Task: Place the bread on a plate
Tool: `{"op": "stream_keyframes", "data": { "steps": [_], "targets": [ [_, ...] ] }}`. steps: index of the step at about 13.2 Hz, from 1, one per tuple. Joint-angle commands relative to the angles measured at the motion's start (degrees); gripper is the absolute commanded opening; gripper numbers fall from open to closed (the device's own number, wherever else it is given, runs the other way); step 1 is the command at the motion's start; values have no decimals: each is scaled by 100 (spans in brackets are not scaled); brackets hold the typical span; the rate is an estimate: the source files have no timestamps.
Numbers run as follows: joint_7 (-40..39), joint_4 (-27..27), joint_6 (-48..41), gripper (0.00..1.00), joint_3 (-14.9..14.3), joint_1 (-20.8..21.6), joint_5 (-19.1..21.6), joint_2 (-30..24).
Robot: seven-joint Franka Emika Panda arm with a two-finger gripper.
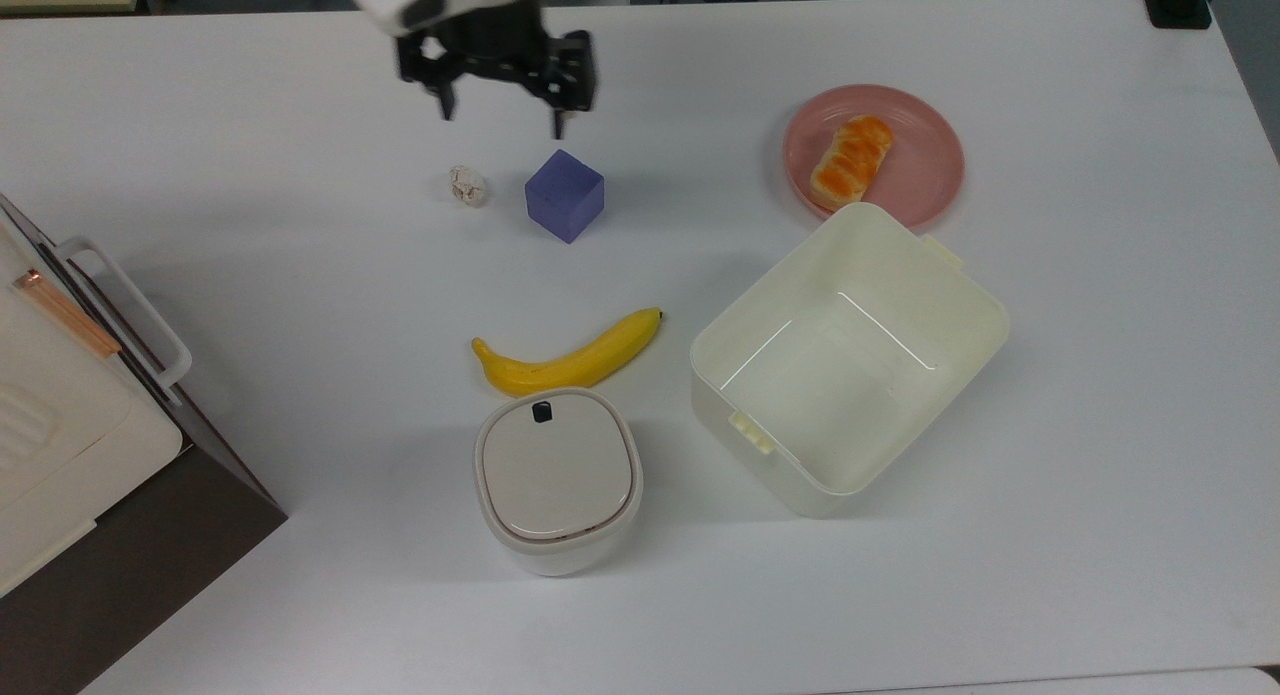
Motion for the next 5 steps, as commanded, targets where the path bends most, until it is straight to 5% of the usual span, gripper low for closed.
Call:
{"op": "stream_keyframes", "data": {
  "steps": [1,5],
  "targets": [
    [-16,251,-210,100,55,-164,48,38],
    [46,251,-509,100,73,-121,39,20]
  ]
}}
